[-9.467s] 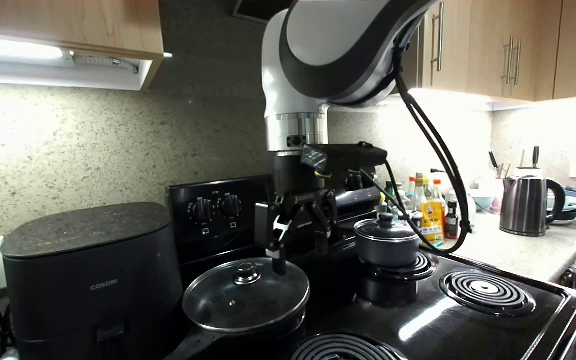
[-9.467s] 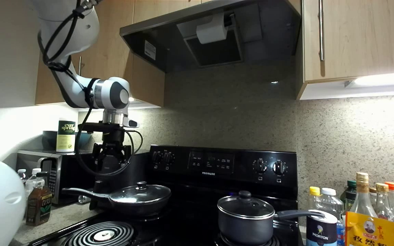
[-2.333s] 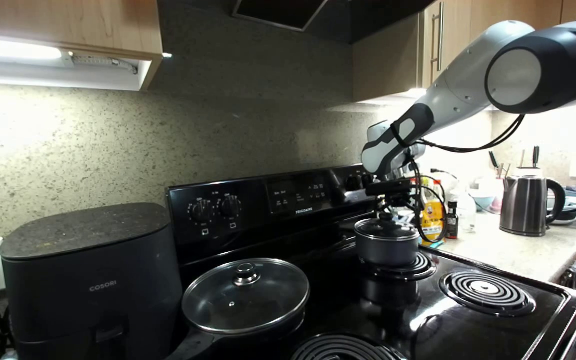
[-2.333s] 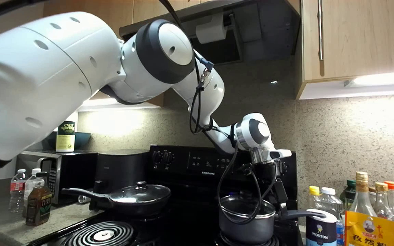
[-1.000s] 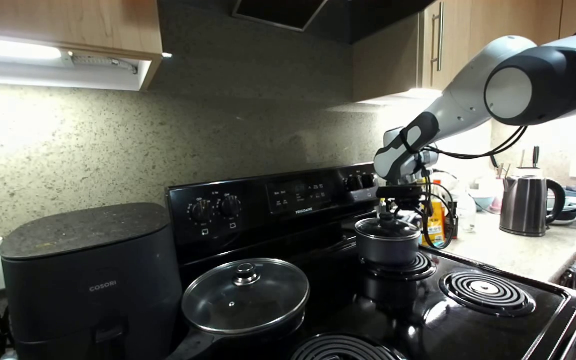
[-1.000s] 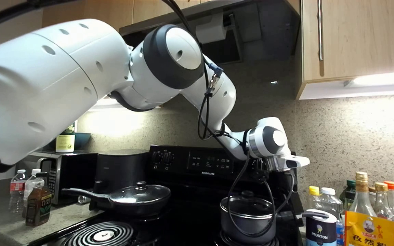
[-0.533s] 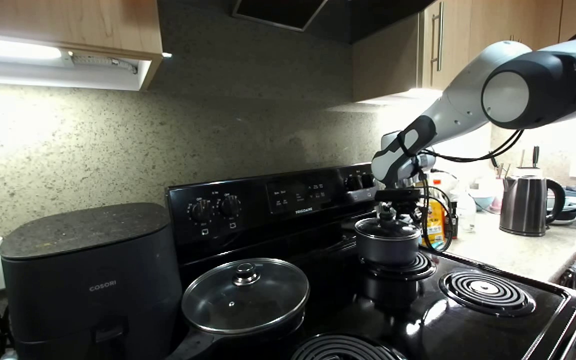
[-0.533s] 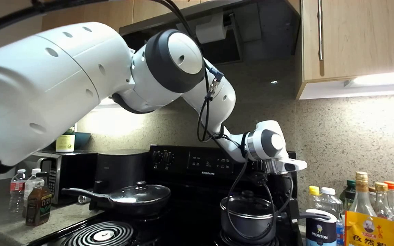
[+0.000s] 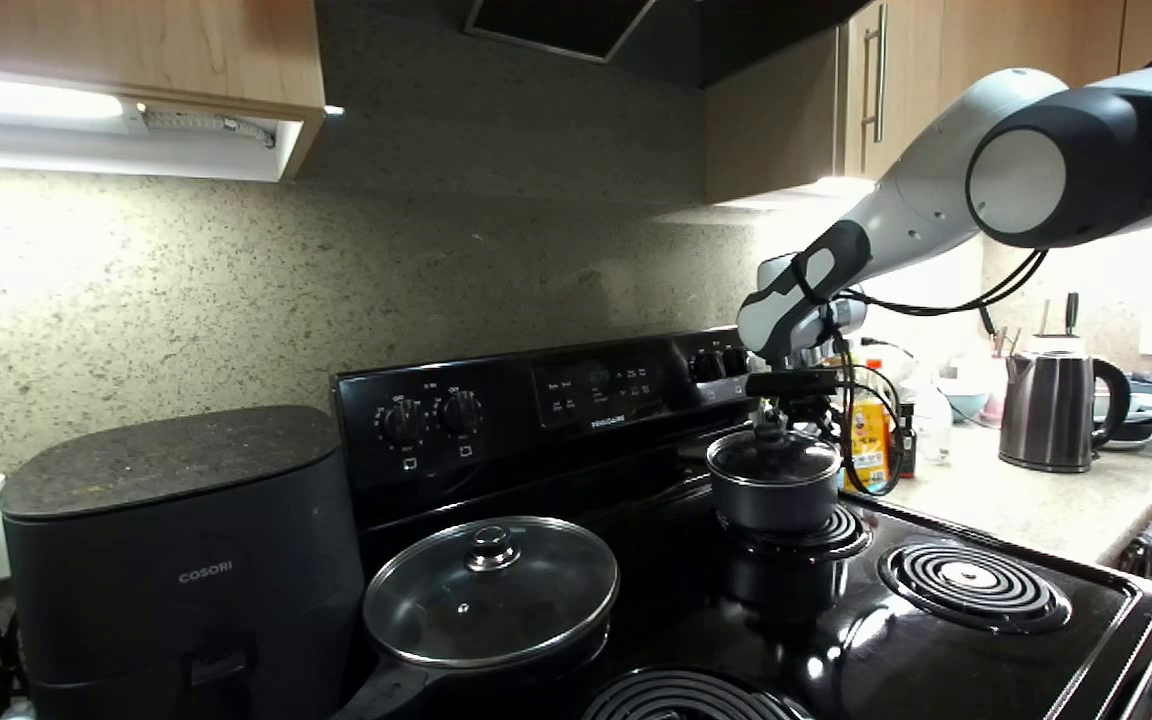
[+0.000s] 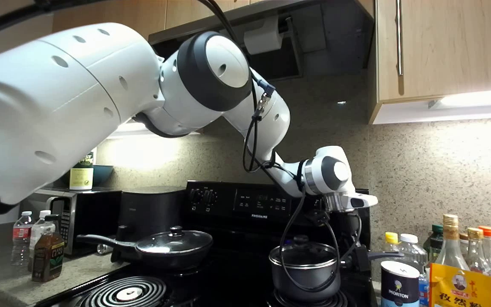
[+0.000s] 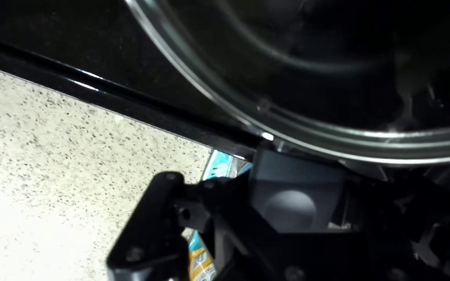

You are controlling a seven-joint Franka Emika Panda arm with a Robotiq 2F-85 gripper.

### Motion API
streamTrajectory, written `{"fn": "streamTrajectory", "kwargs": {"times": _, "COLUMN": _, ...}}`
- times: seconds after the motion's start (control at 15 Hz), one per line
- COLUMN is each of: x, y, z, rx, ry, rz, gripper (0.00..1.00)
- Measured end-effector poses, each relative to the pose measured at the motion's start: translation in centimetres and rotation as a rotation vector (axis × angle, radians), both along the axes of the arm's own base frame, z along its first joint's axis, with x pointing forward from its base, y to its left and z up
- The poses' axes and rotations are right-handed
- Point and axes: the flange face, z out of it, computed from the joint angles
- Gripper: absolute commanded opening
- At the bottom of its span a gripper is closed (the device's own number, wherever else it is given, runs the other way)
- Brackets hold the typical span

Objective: Slide the pot on the stove to the front plate

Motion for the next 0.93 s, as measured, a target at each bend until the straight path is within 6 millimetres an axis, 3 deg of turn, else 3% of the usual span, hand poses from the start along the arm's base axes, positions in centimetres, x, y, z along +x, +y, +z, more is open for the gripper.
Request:
{"fn": "streamTrajectory", "kwargs": {"times": 0.6, "x": -1.6, "y": 0.5, "z": 0.5, "rx": 0.041, "ry": 0.076, "rz": 0.084, "gripper": 0.02}}
{"fn": "streamTrajectory", "kwargs": {"times": 0.93, "x": -2.0, "y": 1.4, "z": -2.4, "rx": 0.094, "ry": 0.114, "rz": 0.142, "gripper": 0.01}}
